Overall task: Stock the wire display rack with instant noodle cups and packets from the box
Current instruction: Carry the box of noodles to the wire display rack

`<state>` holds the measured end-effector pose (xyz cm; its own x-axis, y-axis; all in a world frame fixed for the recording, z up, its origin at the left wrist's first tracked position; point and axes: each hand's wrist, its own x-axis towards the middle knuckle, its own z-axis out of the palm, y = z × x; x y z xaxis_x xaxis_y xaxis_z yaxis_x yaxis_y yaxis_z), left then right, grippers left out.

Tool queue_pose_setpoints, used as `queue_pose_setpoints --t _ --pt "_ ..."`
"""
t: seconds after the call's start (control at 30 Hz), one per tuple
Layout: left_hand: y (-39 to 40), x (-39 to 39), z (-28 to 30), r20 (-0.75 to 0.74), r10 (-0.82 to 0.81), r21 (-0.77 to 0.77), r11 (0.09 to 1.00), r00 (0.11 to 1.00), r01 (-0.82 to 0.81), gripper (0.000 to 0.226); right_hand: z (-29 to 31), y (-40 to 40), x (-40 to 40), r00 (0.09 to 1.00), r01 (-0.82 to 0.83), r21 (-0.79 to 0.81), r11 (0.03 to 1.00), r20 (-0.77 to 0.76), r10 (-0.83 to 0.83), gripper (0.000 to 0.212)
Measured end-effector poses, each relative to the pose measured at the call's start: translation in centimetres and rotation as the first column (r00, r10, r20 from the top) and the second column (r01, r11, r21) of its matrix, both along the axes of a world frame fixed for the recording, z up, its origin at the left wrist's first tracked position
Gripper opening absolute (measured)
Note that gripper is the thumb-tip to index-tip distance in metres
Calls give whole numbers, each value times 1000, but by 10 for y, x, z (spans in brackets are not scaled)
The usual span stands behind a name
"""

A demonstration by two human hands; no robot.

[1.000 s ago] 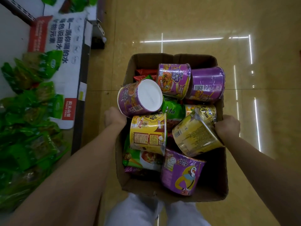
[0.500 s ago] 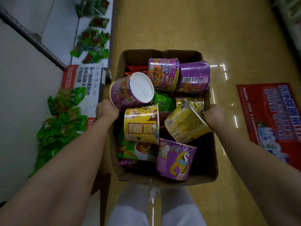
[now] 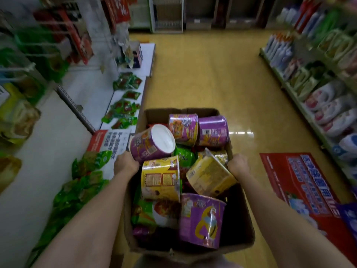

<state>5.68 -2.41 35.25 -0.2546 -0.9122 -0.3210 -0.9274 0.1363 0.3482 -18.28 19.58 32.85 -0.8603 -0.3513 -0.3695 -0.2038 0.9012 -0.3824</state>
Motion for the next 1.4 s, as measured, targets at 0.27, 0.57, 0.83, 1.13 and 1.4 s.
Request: queue_pose_setpoints --t 0.27,0.57,0.83,1.13,1.4 --pt "19 -13 4 1 16 6 1000 1000 -16 26 4 18 -14 999 -39 40 998 7 39 28" --pt "-10 -66 19 15 10 -11 1000 1000 -9 26 14 -10 -66 998 -54 53 997 26 53 31" --pt "-91 -122 3 25 -49 16 999 998 49 33 4 -89 -123 999 -33 70 997 35 30 27" --pt "-221 -214 7 -10 -148 17 989 989 148 21 28 -204 -195 999 -6 99 995 -46 10 31" --pt "-300 -261 -12 47 -107 67 992 993 104 27 38 -298 -253 991 -102 173 980 -71 115 33"
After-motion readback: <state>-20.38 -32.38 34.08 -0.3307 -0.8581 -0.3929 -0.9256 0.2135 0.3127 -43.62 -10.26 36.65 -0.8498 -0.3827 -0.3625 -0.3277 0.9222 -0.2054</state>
